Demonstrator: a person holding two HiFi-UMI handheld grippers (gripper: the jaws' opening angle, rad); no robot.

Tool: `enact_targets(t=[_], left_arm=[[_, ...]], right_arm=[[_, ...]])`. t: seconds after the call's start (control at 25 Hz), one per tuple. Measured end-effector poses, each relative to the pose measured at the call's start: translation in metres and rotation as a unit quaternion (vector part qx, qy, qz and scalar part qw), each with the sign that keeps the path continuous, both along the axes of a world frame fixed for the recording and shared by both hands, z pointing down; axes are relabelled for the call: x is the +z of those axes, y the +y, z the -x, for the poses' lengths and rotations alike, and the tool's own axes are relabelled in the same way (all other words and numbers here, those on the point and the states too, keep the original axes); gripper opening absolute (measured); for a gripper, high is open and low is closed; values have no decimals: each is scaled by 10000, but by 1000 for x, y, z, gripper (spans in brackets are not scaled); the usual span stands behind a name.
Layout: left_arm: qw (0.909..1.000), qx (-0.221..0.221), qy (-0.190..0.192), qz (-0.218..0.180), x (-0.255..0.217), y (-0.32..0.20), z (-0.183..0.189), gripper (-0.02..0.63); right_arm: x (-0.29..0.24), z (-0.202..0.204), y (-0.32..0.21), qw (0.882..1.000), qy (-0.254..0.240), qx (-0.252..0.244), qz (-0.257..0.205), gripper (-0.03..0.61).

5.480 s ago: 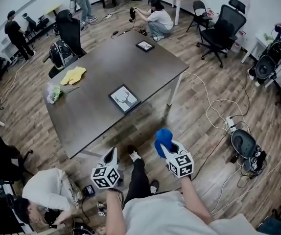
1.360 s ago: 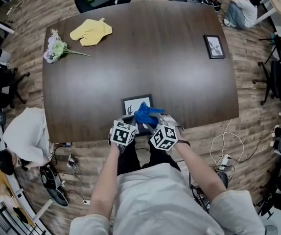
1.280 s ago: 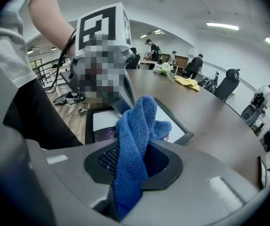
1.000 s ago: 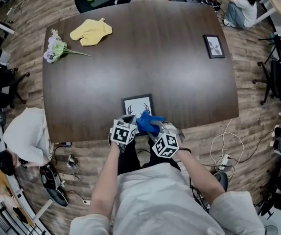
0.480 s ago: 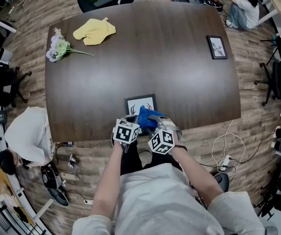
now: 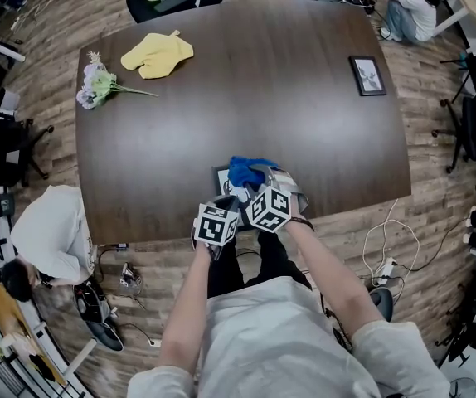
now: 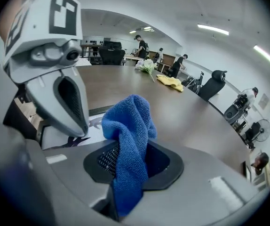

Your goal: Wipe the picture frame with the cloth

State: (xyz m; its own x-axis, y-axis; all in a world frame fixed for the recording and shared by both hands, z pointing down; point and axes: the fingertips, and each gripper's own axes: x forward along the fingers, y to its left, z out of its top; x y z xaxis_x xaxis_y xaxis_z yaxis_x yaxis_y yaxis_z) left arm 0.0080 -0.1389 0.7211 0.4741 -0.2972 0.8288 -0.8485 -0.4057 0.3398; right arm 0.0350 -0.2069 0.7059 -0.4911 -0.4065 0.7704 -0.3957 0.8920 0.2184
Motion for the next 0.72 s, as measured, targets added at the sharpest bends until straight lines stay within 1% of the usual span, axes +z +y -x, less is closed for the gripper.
enact_targets(t=[0.12,0.2,0.44,0.56,0.64,0.72], left_arm=[[10000,23,-3,3,1,0,0,52],[10000,38,-6,-7,1,-1,0,52],[9999,53,73,-64,-3,-2,0,52],[9999,80,63,-138,-5,3,2,52],[9997,-31,82,-229,-10,8,12,52],[9990,-275,143,-324,-17,13,25,52]], right_arm=[[-5,7,-17,9999,22,142,-92,93],[-4,15,-20,9999,17,146,-60,94],[-4,39,-16,9999,-46,-130,19,92],[-2,43,-14,9997,-44,-221,129,92],[-2,42,-14,9995,-126,-220,200,94],[-1,41,-14,9993,-180,-222,227,94]])
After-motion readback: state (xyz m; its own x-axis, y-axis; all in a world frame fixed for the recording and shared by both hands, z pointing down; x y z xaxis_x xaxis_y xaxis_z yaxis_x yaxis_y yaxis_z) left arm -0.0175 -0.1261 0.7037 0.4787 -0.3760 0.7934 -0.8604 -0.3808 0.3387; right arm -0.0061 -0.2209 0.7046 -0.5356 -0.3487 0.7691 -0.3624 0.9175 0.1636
